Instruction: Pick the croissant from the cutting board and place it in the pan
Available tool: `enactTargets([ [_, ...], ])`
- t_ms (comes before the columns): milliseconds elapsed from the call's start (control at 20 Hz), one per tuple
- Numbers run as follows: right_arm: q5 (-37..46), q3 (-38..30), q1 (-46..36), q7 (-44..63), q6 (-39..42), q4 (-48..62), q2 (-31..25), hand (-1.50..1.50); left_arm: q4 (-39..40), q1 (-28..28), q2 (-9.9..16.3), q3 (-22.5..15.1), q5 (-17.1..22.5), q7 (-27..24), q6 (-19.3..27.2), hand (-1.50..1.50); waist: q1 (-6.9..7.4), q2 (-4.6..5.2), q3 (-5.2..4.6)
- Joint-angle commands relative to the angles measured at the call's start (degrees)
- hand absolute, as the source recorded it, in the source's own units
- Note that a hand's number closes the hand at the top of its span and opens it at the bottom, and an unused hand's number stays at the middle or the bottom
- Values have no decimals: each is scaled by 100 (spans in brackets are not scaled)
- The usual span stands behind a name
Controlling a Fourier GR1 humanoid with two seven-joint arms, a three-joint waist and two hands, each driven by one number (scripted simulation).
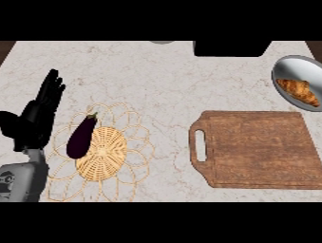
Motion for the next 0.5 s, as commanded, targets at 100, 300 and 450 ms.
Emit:
enactTargets([
  [100, -488, 15, 749, -76, 747, -486, -163, -150, -16, 250, 143, 245, 201, -179, -175, 0, -100, -55, -24],
  [300, -697, 266, 1154, 61, 776, -1163, 176, -150, -435, 83, 50, 42, 71, 402, -20, 0, -102, -60, -25],
  [450, -803, 470, 1193, 547, 585, -1703, 208, -150, 171, -259, -253, -92, -224, 171, 357, 0, -105, -42, -23],
])
